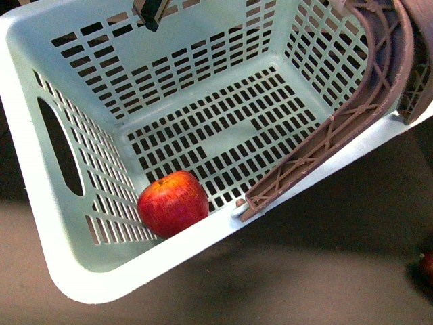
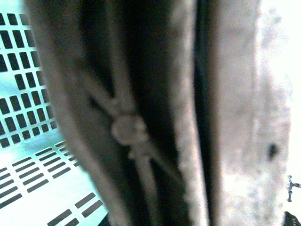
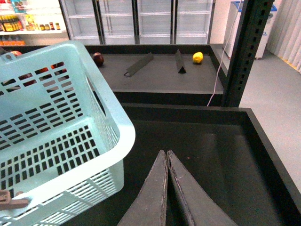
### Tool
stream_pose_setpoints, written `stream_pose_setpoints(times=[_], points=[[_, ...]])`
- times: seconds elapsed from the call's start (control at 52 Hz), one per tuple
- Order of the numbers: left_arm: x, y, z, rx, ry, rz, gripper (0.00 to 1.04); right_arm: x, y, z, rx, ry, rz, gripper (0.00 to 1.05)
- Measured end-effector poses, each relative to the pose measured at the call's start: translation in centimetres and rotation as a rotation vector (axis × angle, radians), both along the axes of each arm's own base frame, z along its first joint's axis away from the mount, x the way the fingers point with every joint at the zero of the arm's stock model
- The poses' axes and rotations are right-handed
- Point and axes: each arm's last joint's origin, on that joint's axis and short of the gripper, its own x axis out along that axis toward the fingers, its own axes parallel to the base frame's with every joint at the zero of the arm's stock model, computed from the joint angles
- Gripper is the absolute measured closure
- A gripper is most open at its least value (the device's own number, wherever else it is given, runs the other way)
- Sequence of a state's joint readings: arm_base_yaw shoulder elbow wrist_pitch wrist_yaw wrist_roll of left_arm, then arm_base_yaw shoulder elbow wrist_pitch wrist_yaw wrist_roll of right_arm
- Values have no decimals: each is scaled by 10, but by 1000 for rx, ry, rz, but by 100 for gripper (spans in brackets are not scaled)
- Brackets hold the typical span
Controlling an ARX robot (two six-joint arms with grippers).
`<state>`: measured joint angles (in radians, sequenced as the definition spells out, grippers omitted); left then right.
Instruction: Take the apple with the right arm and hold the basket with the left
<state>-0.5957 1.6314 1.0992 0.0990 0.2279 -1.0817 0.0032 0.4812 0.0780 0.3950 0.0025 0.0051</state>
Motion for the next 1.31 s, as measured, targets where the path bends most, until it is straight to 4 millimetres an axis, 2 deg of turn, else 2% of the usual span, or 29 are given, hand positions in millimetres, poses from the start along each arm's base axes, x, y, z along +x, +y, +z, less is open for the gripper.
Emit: stream_pose_setpoints(times=[0.365, 0.904, 1.058, 1.308], points=[[0, 0, 0, 0, 0, -1, 91, -13, 0, -11, 0, -14, 0, 103], [0, 0, 0, 0, 0, 0, 91, -23, 0, -11, -1, -29, 0, 103], [0, 0, 0, 0, 0, 1, 91, -34, 0, -14, -2, -16, 2, 103], [0, 0, 0, 0, 1, 1, 91, -35, 0, -14, -2, -23, 1, 103]])
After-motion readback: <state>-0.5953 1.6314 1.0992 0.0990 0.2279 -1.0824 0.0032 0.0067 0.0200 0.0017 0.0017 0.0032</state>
